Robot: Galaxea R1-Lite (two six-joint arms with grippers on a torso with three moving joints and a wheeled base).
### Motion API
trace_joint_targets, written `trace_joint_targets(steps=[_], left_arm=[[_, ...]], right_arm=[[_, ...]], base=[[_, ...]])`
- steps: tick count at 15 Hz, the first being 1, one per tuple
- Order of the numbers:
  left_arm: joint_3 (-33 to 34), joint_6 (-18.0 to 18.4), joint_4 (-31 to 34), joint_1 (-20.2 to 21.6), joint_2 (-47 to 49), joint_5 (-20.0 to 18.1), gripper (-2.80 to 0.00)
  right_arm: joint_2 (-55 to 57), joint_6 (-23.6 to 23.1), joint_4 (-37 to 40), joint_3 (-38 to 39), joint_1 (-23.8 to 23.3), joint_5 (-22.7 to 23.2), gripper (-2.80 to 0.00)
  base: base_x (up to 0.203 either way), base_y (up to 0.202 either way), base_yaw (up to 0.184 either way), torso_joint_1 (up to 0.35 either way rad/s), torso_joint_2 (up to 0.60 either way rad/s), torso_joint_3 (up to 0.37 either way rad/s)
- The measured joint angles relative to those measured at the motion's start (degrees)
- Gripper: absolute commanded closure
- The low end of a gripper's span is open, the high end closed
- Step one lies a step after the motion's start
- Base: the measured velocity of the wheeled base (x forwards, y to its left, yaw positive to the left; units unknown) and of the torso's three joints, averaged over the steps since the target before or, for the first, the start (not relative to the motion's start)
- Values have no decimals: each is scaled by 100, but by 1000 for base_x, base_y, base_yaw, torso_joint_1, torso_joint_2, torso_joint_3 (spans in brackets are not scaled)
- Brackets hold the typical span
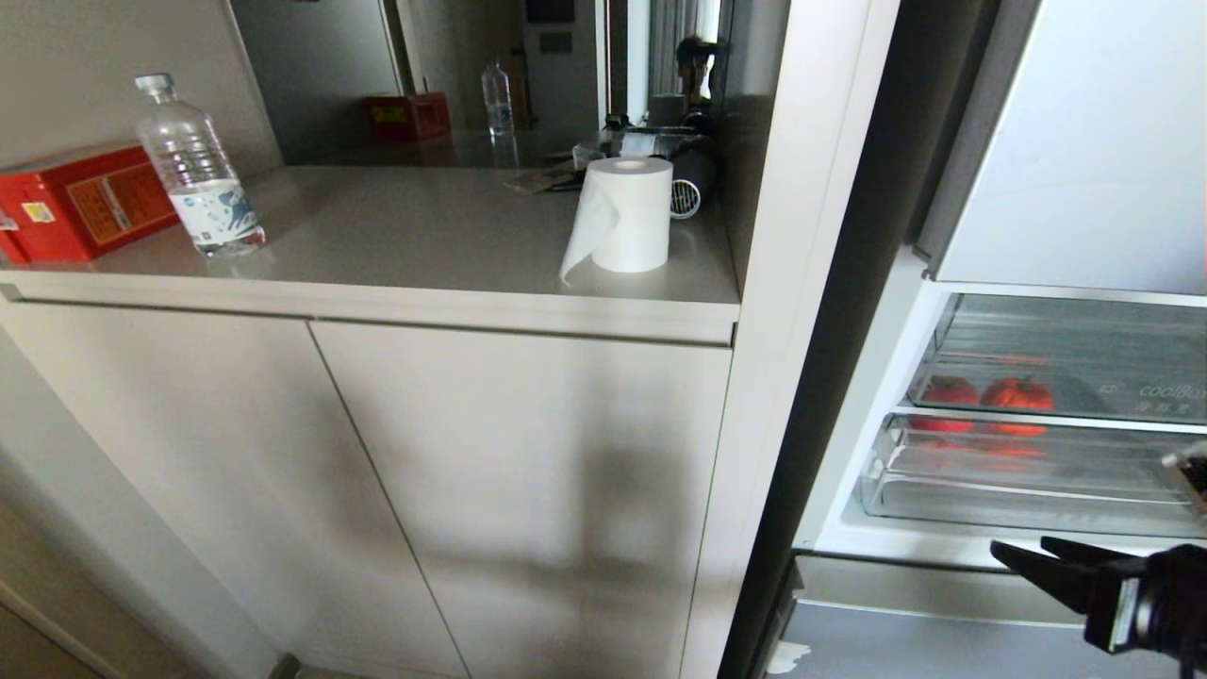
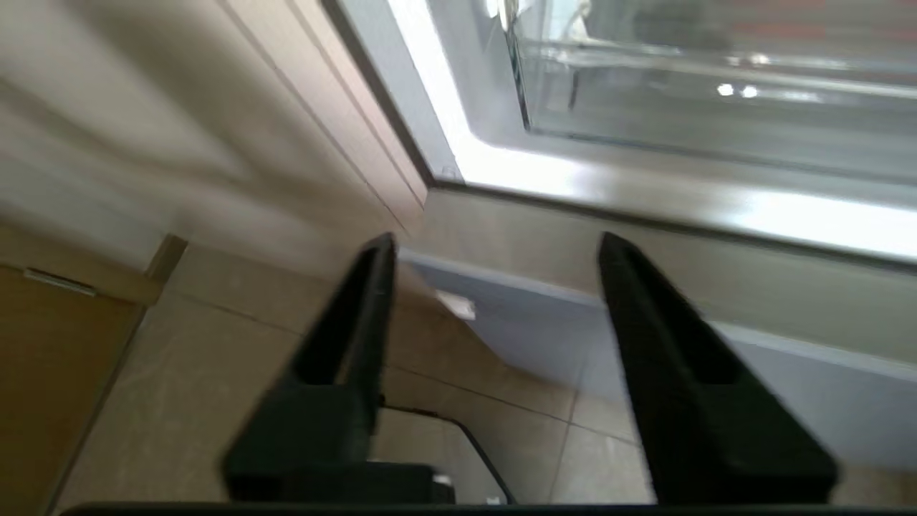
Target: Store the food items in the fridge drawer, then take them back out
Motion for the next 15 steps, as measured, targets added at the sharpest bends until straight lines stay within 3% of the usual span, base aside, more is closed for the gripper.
trace_joint_targets(steps=[3, 6, 10, 15], left_arm=[[0, 0, 0, 0, 0, 1, 0], [0, 0, 0, 0, 0, 0, 0], [0, 0, 2, 0, 0, 1, 0], [0, 0, 0, 0, 0, 0, 0]], right_arm=[[1340, -17, -1820, 241, 9, 39, -280], [2244, -19, -3162, 301, 13, -24, -280], [2943, -201, -4137, 292, 95, -458, -280], [3177, -283, -4355, 313, 581, -1357, -280]], base=[[0, 0, 0, 0, 0, 0], [0, 0, 0, 0, 0, 0], [0, 0, 0, 0, 0, 0], [0, 0, 0, 0, 0, 0]])
